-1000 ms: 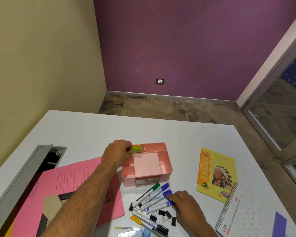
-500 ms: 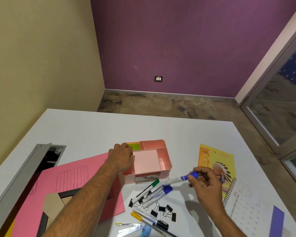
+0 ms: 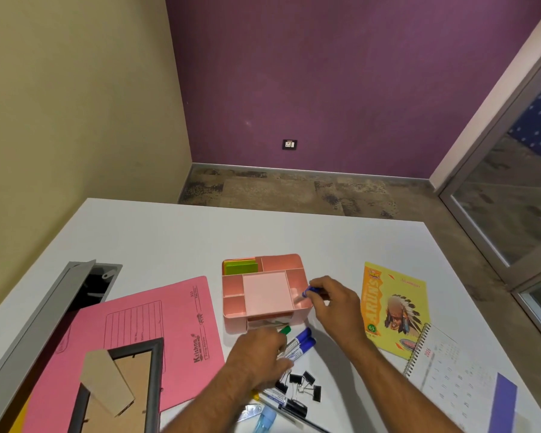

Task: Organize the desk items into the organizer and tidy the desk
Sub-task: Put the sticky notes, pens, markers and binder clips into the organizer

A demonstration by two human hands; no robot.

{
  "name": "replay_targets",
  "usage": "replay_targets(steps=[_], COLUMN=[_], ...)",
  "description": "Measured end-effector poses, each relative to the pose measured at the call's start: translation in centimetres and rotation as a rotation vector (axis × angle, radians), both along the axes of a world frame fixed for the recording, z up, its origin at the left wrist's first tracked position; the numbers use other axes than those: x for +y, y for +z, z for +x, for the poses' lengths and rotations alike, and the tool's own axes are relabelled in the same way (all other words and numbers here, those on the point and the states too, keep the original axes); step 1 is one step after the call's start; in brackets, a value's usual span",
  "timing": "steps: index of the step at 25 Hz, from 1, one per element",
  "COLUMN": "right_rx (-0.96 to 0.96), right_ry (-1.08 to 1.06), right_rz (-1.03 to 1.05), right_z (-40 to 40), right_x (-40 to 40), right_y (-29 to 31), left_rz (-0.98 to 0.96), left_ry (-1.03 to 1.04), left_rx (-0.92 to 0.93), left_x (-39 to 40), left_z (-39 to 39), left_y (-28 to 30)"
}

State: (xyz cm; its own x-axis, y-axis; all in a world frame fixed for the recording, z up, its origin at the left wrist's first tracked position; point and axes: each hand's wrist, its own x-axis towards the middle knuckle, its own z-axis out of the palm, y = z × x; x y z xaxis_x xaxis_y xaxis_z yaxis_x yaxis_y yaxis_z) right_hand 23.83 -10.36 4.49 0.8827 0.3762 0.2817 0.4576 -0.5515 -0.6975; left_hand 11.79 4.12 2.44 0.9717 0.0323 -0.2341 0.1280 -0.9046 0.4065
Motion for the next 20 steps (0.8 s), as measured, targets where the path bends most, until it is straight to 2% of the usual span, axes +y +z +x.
replay_targets(steps=[5, 8, 11, 15, 17, 20], right_rx=[-0.030, 0.020, 0.106, 0.271, 0.400, 0.639], right_ry=[0.018, -0.005, -0.115, -0.351, -0.387, -0.351], right_rz=[-0.097, -0.071, 0.041, 0.145, 0.146, 0.322], right_z=[-0.5, -0.7, -1.4, -3.0, -4.0, -5.3], right_x=[-0.3, -0.8, -1.6, -3.9, -4.7, -4.5], right_y=[-1.8, -2.0, -1.9, -3.3, -4.3, -4.3], left_rz=[0.125, 0.141, 0.064, -0.033, -0.070, -0.096], left_ry=[0.018, 0.050, 0.096, 0.117, 0.108, 0.087], left_rx=[0.112, 0.116, 0.109, 0.030, -0.022, -0.090], left_x=[-1.5, -1.7, -1.7, -1.6, -1.6, -1.9], left_z=[-1.7, -2.1, -2.1, -2.6, -2.9, -2.8], left_y=[-3.1, -4.1, -4.0, -3.8, -3.7, -3.8])
